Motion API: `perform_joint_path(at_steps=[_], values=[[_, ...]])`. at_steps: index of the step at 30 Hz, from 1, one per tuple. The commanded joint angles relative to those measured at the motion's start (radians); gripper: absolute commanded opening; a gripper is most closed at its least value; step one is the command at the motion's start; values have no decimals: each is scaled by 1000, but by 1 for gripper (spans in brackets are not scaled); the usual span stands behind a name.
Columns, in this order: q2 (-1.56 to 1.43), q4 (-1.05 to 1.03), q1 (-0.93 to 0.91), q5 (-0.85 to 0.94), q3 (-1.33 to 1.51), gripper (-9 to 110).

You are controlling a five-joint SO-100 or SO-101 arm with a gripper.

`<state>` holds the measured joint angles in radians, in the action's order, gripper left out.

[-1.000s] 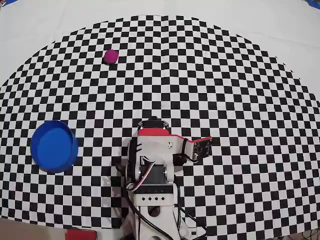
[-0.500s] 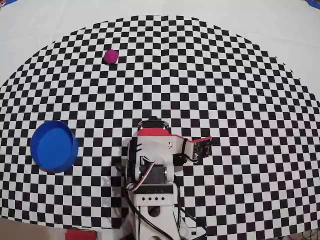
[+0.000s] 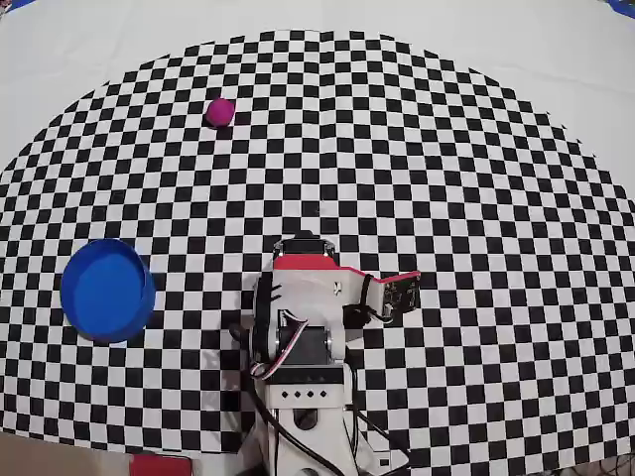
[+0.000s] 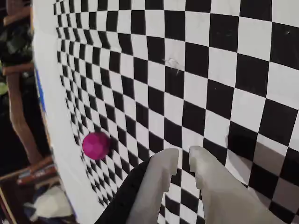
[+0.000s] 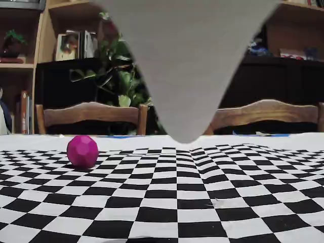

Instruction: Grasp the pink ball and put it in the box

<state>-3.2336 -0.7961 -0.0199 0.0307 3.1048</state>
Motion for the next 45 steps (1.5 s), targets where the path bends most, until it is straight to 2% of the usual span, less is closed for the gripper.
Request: perform_joint_path(at_steps=[1, 45], values=[[-18, -6, -8, -6, 8, 0], [2, 48, -11, 3, 8, 0]])
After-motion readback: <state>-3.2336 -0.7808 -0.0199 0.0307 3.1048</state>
